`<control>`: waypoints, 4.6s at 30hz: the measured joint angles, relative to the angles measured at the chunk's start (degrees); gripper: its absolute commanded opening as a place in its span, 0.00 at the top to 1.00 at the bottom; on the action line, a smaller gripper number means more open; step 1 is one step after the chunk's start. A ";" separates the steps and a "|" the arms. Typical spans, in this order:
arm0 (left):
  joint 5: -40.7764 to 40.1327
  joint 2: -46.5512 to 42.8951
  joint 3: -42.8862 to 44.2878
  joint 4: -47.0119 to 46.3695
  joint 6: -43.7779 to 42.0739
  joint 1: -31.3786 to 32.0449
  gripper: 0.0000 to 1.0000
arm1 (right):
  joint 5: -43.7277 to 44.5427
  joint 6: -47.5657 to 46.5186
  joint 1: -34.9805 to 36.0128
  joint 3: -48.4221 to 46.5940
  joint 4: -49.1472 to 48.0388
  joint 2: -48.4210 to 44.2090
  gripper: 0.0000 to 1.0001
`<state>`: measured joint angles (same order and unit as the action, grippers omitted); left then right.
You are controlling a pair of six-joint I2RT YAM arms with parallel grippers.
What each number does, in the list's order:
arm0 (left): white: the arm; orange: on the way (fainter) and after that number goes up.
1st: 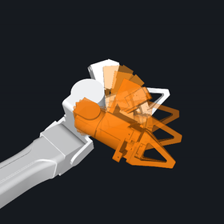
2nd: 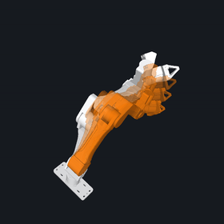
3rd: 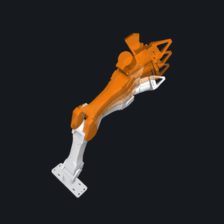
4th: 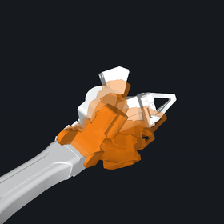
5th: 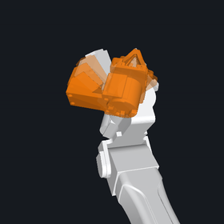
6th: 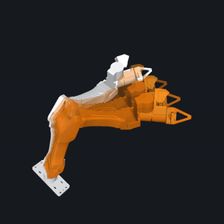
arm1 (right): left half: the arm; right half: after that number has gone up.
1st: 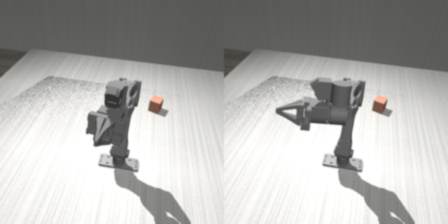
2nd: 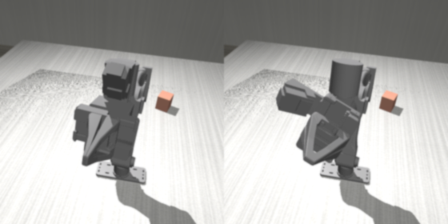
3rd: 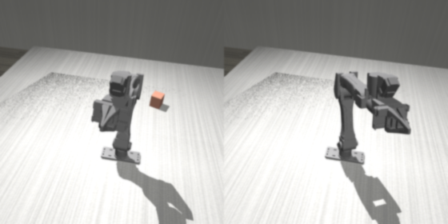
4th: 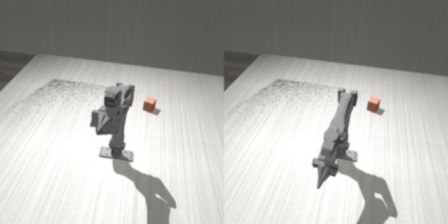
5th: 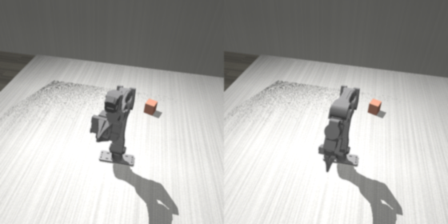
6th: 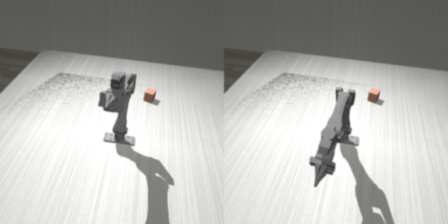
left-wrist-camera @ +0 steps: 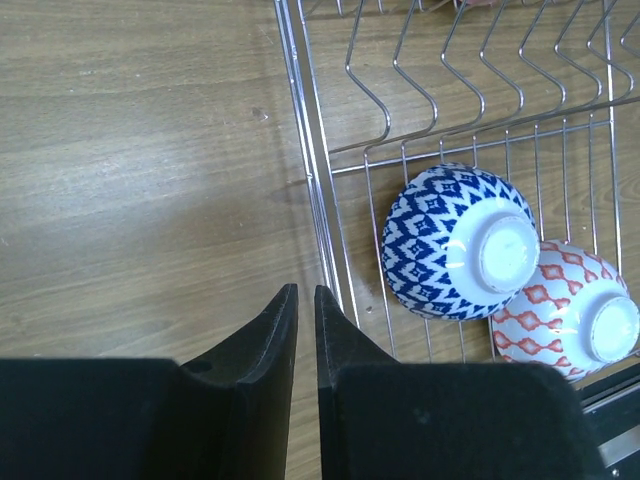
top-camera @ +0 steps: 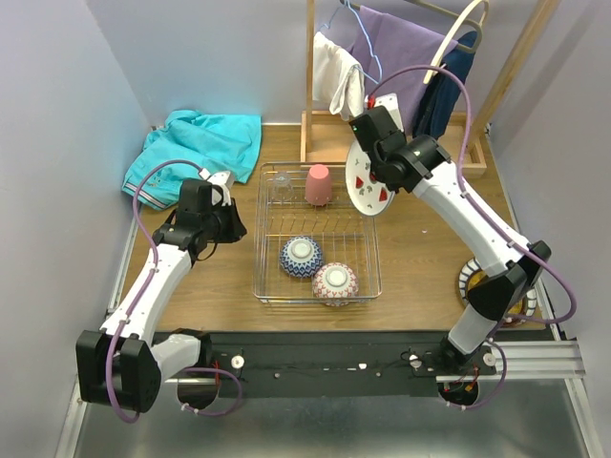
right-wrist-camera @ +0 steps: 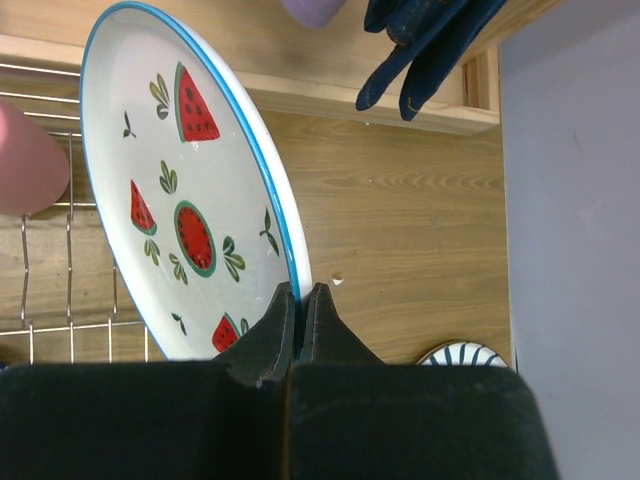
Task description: Load the mixed dishes into the dish rack
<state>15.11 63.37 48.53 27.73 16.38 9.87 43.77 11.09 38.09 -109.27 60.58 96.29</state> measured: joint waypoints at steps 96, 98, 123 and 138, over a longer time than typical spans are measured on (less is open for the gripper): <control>4.76 -9.92 -6.69 -0.13 6.23 9.25 0.42 | 10.80 3.45 9.62 8.04 -2.91 7.74 0.35; 4.81 -9.86 -6.60 0.04 6.03 9.20 0.41 | 10.47 2.19 9.84 7.67 -2.93 6.73 0.27; 10.49 2.34 16.85 3.23 0.83 11.04 0.38 | -26.01 -23.89 -27.54 49.94 1.99 -48.30 0.06; 11.47 9.44 24.22 3.72 -1.29 12.02 0.37 | -31.52 -14.62 -49.53 16.04 2.01 -8.61 0.10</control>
<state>26.59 72.82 72.75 31.44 15.09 21.89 12.25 -3.53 -11.44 -93.23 62.59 87.68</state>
